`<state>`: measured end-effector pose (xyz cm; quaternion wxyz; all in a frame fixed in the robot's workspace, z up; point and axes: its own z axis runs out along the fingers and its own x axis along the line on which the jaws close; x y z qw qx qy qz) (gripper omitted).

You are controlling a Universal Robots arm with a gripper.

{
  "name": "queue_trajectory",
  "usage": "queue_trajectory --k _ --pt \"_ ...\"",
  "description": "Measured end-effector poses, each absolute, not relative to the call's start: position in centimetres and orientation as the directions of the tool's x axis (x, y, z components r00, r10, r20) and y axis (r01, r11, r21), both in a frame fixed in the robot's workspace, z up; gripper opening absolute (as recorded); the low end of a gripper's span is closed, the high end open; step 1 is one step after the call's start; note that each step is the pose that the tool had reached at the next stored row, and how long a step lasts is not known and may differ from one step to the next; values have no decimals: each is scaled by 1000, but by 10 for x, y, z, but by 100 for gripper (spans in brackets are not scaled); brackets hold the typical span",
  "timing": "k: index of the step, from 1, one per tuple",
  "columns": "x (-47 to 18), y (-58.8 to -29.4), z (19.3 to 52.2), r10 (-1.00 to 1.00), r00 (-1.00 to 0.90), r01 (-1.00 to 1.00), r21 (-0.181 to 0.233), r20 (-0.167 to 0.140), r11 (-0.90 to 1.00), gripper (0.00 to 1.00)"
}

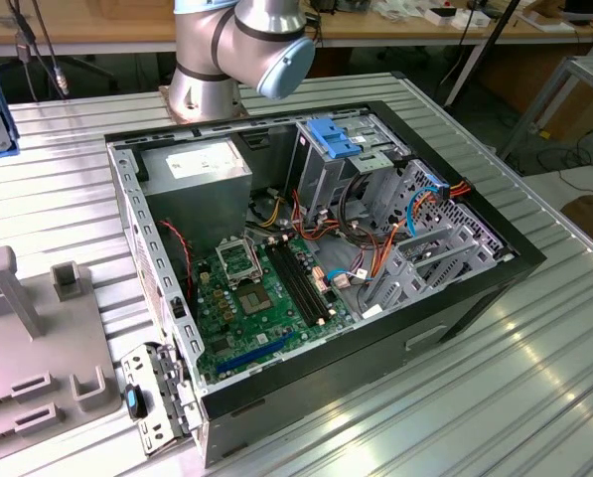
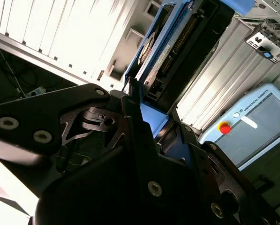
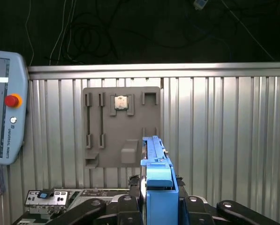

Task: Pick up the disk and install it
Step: 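Pick up the disk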

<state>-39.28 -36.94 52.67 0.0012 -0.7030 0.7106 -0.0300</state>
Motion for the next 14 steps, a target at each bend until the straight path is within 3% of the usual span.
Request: queue_trajectory --k 14 --pt "-366 -369 527 -999 -12 -999 -44 40 10 37"
